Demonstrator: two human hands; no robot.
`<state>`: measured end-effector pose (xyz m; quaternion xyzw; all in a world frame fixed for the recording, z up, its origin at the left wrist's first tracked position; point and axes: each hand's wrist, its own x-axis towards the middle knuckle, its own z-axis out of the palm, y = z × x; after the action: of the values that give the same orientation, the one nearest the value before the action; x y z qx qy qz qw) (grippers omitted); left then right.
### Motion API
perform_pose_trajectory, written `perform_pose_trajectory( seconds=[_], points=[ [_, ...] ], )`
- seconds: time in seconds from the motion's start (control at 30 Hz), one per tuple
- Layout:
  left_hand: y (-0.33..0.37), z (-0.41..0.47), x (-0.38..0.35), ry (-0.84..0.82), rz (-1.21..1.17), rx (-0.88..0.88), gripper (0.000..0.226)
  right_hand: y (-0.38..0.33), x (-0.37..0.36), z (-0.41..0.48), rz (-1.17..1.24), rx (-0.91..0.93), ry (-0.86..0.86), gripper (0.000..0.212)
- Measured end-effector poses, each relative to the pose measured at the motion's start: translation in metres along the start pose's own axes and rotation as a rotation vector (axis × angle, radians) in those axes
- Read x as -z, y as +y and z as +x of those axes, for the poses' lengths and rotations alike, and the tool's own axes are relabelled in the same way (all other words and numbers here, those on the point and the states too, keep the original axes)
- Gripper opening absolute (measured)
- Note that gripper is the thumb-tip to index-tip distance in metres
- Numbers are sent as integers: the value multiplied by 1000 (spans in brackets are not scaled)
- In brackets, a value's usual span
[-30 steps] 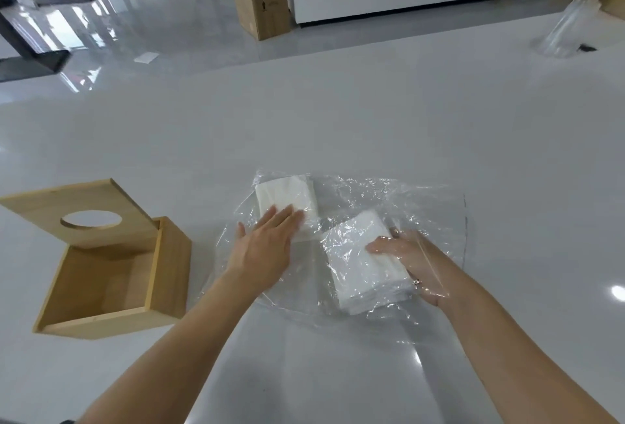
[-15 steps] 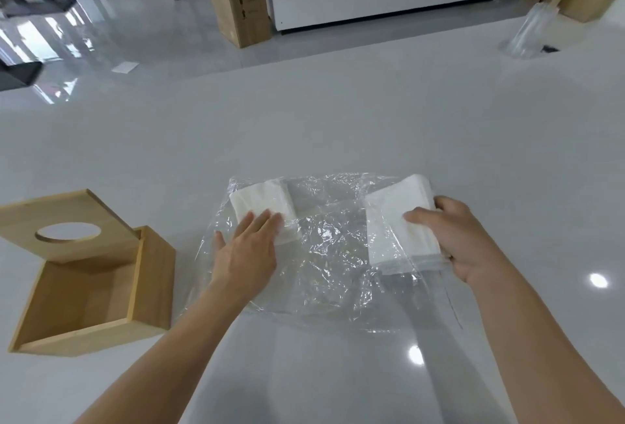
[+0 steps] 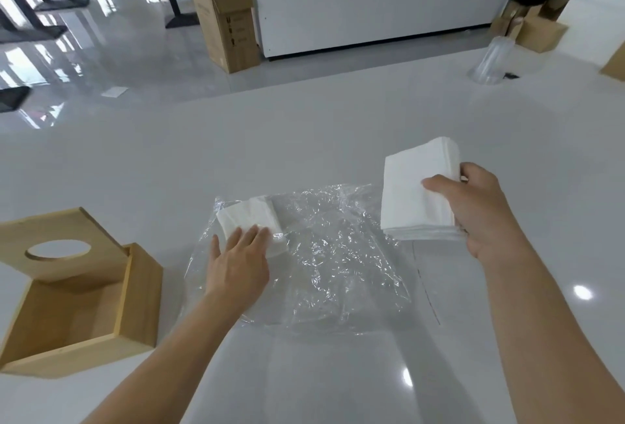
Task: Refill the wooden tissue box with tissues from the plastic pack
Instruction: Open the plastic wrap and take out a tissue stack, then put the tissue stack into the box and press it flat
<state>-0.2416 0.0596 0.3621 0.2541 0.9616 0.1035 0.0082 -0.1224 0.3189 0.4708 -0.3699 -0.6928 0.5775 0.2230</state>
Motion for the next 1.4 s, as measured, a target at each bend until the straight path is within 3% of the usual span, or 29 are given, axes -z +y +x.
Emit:
perform_pose_trajectory(
  seconds=[0.2,0.3,0.43,0.6,0.77,0.93,1.1,1.2,1.3,1.4],
  points=[
    [2,1,8,109,-117,-54,28,-25,-14,-13,121,71,-37,21],
    [13,-6,41,74,-545,74,27,-31,-33,-25,140,64,-139,20],
    [16,-7,73,-104,-1199,240,26,-32,-64,-44,149,23,-284,21],
    [-7,-23,96,-290,-1664,390,67,-34,-112,-72,171,-11,-485,22],
    [-45,-48,108,-306,-1745,427,55,-36,-156,-100,211,-81,-643,22],
    [-83,-68,120,-193,-1645,511,60,-34,-191,-127,180,-115,-752,27],
    [-115,-85,128,-75,-1665,550,34,-33,-214,-150,135,-156,-780,34],
    [-135,-93,132,-77,-1731,577,30,-32,-224,-158,174,-180,-756,40],
    [-156,-100,138,-137,-1751,590,26,-34,-235,-163,162,-132,-736,30],
    [-180,-105,144,-176,-1741,573,35,-40,-241,-166,160,-78,-761,16]
  ],
)
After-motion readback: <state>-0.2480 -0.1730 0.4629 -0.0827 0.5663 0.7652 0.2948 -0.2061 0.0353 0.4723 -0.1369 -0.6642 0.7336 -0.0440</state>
